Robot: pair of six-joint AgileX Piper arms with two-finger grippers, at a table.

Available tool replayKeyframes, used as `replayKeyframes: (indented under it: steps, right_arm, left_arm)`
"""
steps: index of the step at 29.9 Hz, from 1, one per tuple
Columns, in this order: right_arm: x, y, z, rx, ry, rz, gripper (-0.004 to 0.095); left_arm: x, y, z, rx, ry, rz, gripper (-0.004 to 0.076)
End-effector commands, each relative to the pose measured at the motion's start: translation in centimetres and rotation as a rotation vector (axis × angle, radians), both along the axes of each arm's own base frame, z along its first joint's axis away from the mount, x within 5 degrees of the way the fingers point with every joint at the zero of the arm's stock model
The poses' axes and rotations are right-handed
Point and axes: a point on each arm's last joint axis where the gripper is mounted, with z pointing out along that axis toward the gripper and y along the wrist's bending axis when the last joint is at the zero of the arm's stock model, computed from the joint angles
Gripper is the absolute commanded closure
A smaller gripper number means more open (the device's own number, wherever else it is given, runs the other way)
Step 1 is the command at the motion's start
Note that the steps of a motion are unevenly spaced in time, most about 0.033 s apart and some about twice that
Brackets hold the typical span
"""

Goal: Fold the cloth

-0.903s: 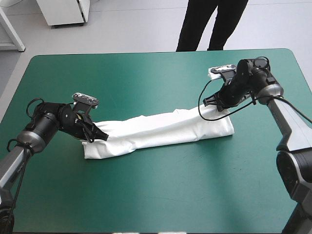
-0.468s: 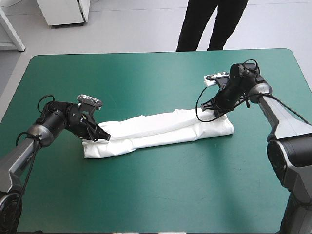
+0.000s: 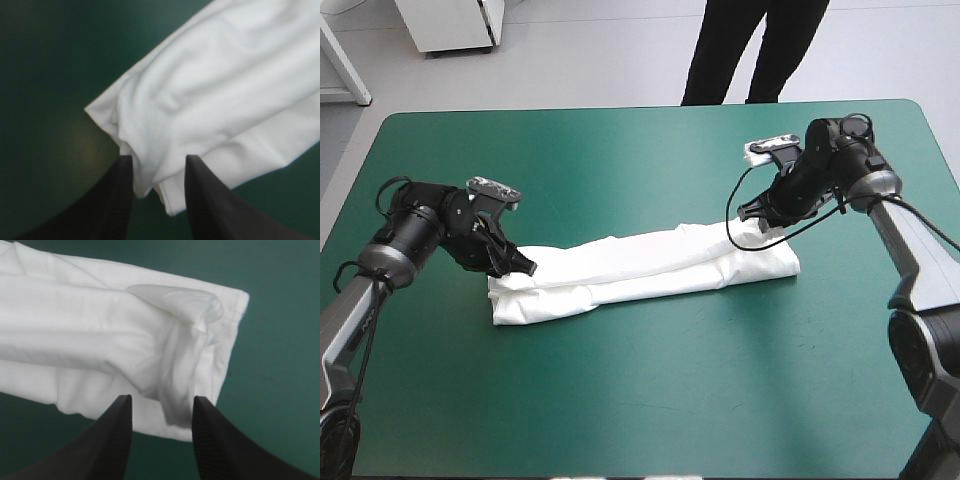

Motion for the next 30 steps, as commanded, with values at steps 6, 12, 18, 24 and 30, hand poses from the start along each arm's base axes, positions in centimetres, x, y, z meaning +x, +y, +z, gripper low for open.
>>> replayKeyframes:
  steps: [6, 12, 18, 24, 30]
  right_arm:
    - [-4.7, -4.1, 8.7, 0.043, -0.22, -0.128, 0.0518]
    - [-7.5, -6.4, 11.9, 0.028, -0.323, -0.206, 0.0519]
    - [-9.7, -7.4, 11.6, -0.06, -0.324, -0.242, 0.0557]
    - [-10.5, -7.8, 9.5, -0.098, -0.295, -0.252, 0.0561]
    - [-10.0, -7.7, 9.0, -0.083, -0.312, -0.252, 0.0561]
  left_arm:
    - [-3.6, -1.5, 9.7, -0.305, -0.251, -0.033, 0.0448]
    - [-4.0, -3.6, 10.6, -0.54, -0.251, -0.125, 0.0468]
    - [-3.0, -4.9, 10.0, -0.602, -0.236, -0.207, 0.0747]
    - [-1.0, -7.6, 7.6, -0.6, -0.191, -0.251, 0.0746]
    - [2.5, -10.6, 2.6, -0.595, -0.093, -0.242, 0.0746]
